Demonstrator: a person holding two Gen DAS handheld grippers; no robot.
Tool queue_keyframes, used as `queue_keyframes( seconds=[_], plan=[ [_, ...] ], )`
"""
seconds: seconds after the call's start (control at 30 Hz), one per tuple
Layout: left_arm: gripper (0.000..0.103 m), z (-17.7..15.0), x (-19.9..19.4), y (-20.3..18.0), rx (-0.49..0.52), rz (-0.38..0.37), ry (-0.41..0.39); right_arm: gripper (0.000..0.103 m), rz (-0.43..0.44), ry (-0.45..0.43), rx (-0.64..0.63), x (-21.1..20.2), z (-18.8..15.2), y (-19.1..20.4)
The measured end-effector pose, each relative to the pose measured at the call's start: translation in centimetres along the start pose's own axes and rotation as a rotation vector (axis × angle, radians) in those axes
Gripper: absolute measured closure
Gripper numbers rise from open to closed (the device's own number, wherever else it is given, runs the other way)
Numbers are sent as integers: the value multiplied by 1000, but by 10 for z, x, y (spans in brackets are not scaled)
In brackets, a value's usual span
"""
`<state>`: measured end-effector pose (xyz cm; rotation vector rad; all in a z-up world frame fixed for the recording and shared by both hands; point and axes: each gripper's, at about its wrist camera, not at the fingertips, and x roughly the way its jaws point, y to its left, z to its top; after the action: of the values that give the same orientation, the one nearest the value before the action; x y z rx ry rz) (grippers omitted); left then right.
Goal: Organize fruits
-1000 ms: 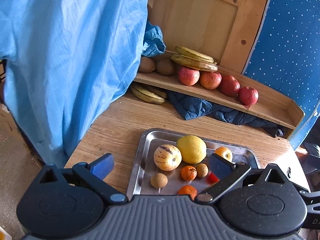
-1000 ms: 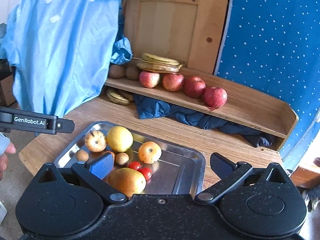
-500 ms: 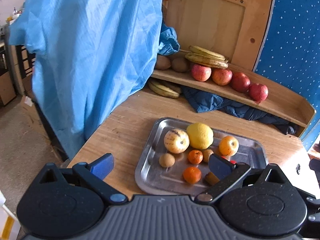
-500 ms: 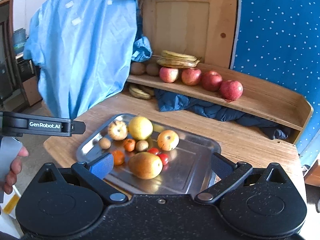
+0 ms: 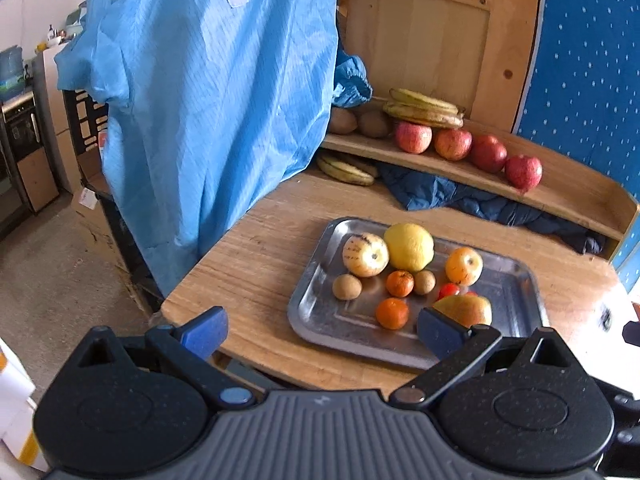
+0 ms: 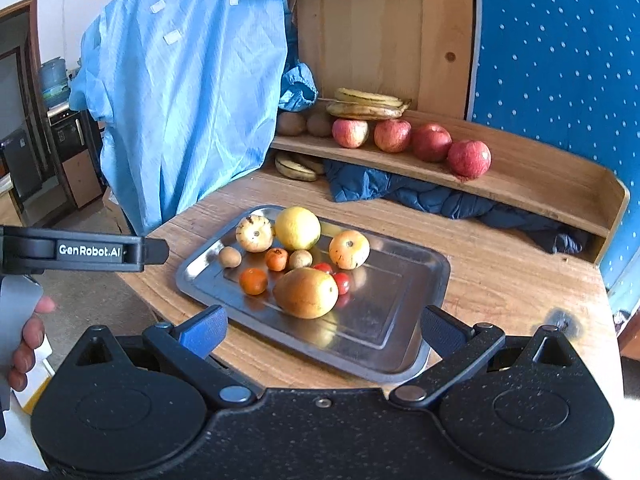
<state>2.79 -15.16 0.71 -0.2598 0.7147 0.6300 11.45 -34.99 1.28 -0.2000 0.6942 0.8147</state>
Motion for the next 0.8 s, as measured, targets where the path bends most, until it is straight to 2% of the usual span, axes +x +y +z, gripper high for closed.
queue_keyframes(
  seconds=[0.37, 0.8],
  plan=[
    [1, -8, -4, 13, 0, -5, 5, 1, -23, 17, 50, -6, -8, 2],
    [1, -14, -7, 32, 79, -84, -28, 1, -85, 45, 80, -2, -12, 25]
  ],
)
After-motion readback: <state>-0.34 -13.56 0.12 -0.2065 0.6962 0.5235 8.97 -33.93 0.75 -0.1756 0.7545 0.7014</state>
